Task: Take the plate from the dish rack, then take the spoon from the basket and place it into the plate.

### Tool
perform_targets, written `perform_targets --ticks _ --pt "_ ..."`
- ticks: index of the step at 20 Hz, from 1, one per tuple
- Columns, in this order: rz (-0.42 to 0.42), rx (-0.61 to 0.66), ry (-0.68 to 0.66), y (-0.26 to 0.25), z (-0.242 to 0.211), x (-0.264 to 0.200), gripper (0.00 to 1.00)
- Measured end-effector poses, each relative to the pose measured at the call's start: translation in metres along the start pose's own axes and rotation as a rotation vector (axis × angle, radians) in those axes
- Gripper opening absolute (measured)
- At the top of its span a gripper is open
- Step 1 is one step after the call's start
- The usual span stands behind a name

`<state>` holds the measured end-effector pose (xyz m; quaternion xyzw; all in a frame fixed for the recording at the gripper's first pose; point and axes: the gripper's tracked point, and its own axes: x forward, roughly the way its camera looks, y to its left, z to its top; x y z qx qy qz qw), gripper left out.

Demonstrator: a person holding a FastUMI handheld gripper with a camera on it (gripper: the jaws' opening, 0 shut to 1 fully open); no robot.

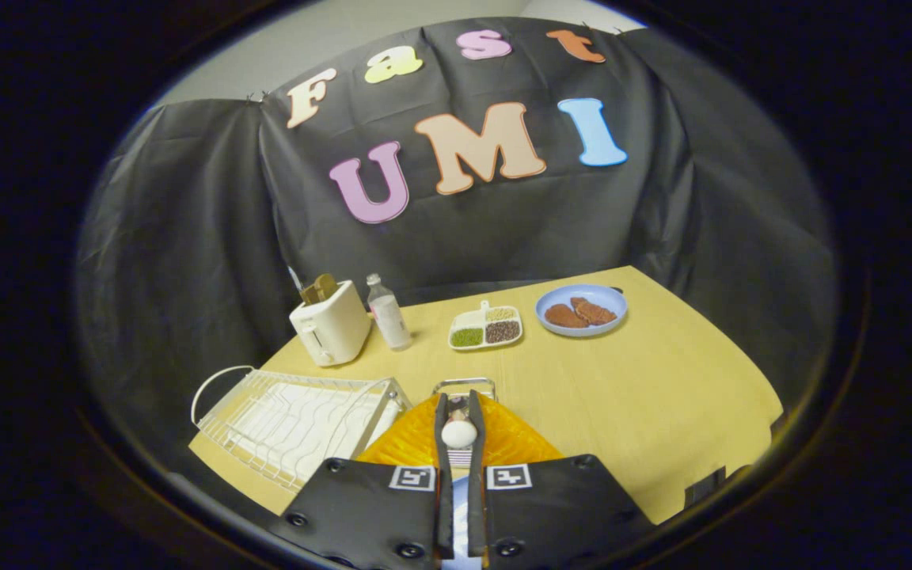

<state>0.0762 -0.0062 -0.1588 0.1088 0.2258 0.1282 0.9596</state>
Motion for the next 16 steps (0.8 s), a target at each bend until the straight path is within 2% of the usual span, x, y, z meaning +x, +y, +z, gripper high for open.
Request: perform_targets --ticks 8,16 --pt "-0.018 0.007 -0.043 -0.007 0.013 -0.053 0.1" --pt "-0.027 0.027 -0.03 -0.018 -0.01 -0.095 0.09"
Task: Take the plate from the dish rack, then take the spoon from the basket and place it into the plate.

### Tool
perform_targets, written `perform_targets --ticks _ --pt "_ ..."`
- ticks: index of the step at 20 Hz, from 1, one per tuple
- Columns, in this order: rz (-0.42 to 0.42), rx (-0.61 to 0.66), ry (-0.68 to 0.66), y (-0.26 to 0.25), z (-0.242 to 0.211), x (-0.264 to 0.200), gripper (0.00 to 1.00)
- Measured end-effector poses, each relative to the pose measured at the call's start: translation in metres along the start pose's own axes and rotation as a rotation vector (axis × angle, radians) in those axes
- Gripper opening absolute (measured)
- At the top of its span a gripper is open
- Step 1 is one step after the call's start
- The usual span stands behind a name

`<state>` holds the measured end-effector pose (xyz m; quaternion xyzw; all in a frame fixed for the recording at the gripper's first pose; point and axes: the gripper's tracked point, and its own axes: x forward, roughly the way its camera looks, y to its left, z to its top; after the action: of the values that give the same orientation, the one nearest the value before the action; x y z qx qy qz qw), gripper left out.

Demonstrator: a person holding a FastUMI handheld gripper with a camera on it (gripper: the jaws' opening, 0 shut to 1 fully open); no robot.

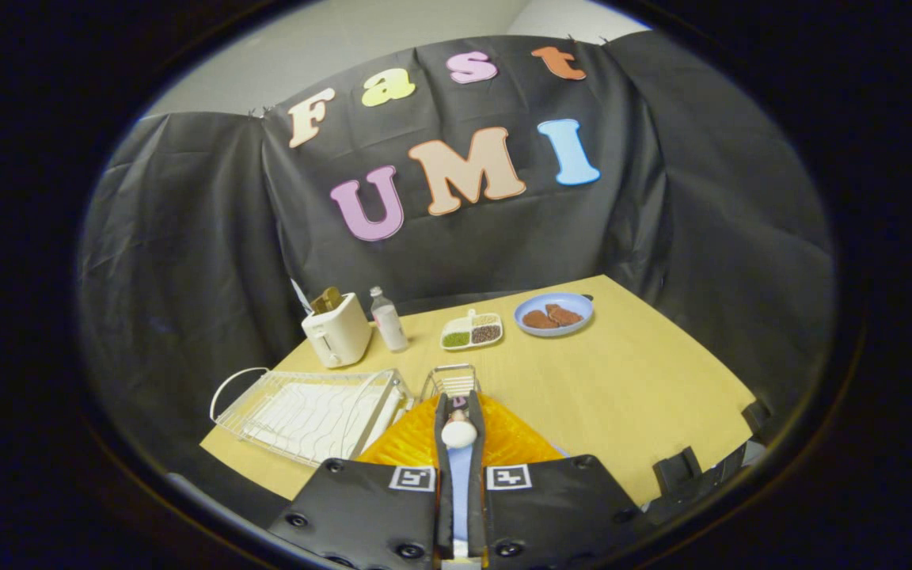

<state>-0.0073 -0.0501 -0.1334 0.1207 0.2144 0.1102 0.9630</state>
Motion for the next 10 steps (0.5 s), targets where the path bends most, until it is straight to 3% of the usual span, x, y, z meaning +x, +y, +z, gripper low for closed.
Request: perform_targets --ticks 10 --pt "-0.031 0.061 0.094 -0.033 -0.061 -0.012 0.09"
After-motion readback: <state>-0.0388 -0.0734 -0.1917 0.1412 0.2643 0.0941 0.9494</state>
